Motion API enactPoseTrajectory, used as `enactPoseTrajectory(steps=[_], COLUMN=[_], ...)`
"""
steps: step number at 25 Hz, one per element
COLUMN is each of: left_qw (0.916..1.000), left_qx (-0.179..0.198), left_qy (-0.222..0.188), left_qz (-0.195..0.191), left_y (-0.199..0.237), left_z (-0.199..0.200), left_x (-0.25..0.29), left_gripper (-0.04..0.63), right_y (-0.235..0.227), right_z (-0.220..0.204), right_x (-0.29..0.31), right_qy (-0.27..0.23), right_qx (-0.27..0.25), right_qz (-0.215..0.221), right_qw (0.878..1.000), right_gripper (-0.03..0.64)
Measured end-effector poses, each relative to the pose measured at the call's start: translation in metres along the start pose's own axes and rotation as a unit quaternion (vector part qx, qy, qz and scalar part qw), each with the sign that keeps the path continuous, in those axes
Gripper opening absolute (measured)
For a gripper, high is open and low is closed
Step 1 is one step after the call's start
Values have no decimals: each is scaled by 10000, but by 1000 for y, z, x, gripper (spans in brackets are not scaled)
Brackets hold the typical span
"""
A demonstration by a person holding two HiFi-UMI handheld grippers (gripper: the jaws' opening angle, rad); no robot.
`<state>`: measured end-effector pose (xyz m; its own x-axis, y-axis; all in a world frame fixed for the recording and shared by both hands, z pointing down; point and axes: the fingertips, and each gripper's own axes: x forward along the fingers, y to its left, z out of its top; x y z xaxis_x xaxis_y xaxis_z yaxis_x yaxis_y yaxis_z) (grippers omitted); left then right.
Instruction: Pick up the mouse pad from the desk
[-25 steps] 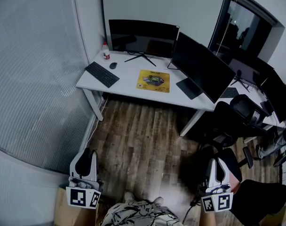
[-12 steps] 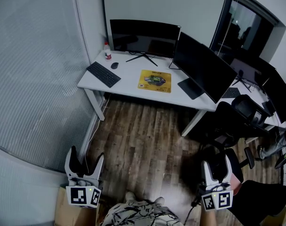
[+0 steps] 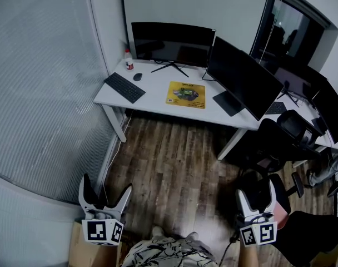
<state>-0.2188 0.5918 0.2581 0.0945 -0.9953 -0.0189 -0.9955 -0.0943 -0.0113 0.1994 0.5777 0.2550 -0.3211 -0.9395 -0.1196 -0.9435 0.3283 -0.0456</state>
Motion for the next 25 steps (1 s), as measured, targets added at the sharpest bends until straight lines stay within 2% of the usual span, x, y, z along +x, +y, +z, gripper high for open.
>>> enactPoseTrajectory(steps=[7,11,18,25], left_qw=[9997,9995,9997,9998], left_qx=[-103,-192,-190,-177], left_qy=[79,145,73,112], left_qz=[-224,-199,-158,-69], left_y=[26,34,34,27], left_z=[-8,-16,-23,-26], left_x=[0,7,42,112], left_gripper=[601,601,601,601], right_y=[30,34,15,-24], right_z=[-8,-11,-20,-26], right_x=[8,15,48,117], right_qy=[20,84,58,28], right_qx=[53,59,32,20], right_qz=[-118,-143,-191,-135], right_qw=[9999,9998,9998,9999], right_gripper=[454,454,454,454])
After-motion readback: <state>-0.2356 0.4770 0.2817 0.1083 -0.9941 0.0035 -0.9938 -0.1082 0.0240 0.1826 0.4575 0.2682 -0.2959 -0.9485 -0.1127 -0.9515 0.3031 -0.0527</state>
